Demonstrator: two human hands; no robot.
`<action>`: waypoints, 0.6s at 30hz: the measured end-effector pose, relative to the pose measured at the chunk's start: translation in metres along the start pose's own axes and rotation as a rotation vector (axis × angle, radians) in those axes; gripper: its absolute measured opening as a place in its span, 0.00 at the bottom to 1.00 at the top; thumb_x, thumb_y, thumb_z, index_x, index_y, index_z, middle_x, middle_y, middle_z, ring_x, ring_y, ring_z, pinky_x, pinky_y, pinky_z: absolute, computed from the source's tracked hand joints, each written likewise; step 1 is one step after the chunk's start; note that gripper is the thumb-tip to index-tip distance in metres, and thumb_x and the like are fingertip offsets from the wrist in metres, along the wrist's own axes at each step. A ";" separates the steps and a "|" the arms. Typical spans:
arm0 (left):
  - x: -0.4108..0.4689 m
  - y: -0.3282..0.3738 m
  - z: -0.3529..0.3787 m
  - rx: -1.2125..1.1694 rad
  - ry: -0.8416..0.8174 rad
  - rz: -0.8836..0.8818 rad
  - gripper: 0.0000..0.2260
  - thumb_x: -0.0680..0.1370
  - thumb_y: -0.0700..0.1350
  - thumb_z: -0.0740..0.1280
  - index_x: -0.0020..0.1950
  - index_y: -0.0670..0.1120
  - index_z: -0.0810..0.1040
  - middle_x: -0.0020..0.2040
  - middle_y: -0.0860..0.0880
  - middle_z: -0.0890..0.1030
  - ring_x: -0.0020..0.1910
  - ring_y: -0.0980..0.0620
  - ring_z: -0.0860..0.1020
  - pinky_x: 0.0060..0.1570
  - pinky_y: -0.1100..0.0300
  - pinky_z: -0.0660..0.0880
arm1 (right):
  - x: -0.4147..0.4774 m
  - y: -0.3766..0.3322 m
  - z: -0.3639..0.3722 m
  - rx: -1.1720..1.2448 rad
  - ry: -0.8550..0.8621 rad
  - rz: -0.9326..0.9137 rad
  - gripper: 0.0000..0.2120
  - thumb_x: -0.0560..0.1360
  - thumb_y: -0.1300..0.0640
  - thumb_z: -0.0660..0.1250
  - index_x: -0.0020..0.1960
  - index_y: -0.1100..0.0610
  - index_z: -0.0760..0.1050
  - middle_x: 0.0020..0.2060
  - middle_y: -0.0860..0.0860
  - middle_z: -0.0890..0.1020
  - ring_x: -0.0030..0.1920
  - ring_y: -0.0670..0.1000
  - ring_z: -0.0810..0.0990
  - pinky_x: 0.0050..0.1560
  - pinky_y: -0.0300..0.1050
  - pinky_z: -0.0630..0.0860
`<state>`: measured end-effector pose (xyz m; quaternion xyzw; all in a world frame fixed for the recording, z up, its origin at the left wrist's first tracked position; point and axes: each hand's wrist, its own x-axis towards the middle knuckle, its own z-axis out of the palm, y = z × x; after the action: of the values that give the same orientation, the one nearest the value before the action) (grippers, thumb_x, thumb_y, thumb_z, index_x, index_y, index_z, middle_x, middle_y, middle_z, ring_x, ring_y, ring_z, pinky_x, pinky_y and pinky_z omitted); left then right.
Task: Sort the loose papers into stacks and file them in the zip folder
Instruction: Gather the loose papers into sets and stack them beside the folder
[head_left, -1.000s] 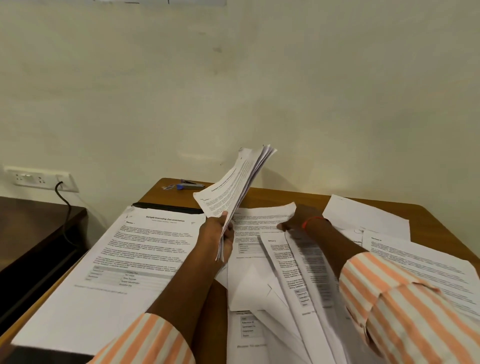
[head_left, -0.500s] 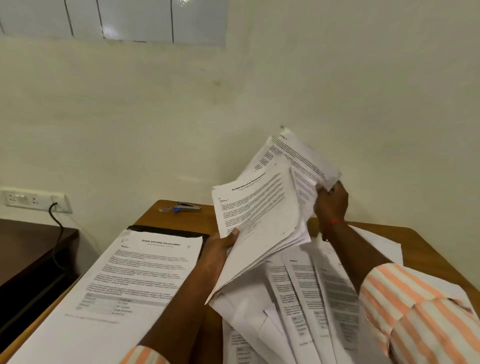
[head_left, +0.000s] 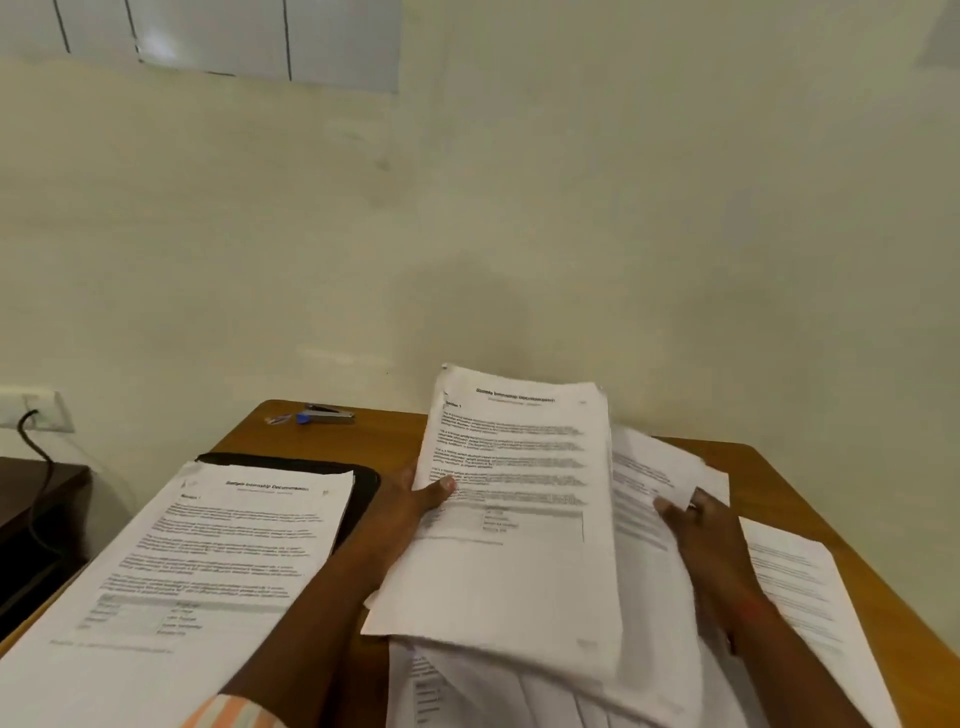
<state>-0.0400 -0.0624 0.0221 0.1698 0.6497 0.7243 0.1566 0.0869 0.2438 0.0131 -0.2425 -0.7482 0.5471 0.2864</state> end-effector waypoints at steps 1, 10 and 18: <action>0.000 -0.006 0.002 0.034 -0.023 -0.005 0.12 0.80 0.41 0.69 0.63 0.48 0.79 0.57 0.49 0.86 0.53 0.51 0.85 0.47 0.60 0.82 | -0.004 0.003 0.003 -0.005 -0.026 0.002 0.05 0.79 0.58 0.69 0.54 0.53 0.82 0.45 0.47 0.87 0.46 0.49 0.85 0.44 0.46 0.80; 0.001 -0.033 0.030 0.216 0.069 -0.052 0.13 0.77 0.53 0.73 0.61 0.53 0.80 0.56 0.53 0.86 0.51 0.50 0.86 0.51 0.51 0.83 | -0.040 -0.007 0.031 0.263 -0.158 0.010 0.07 0.78 0.65 0.68 0.52 0.56 0.82 0.45 0.55 0.87 0.45 0.57 0.87 0.47 0.57 0.84; -0.002 -0.029 0.027 0.166 -0.006 -0.038 0.13 0.80 0.46 0.71 0.64 0.49 0.79 0.58 0.50 0.85 0.54 0.46 0.85 0.55 0.41 0.82 | -0.038 -0.007 0.027 0.361 -0.165 0.046 0.09 0.80 0.63 0.67 0.58 0.55 0.82 0.50 0.58 0.86 0.49 0.61 0.86 0.51 0.61 0.83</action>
<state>-0.0254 -0.0362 -0.0045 0.1721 0.7103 0.6641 0.1579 0.0949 0.1979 0.0072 -0.1584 -0.6531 0.6970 0.2502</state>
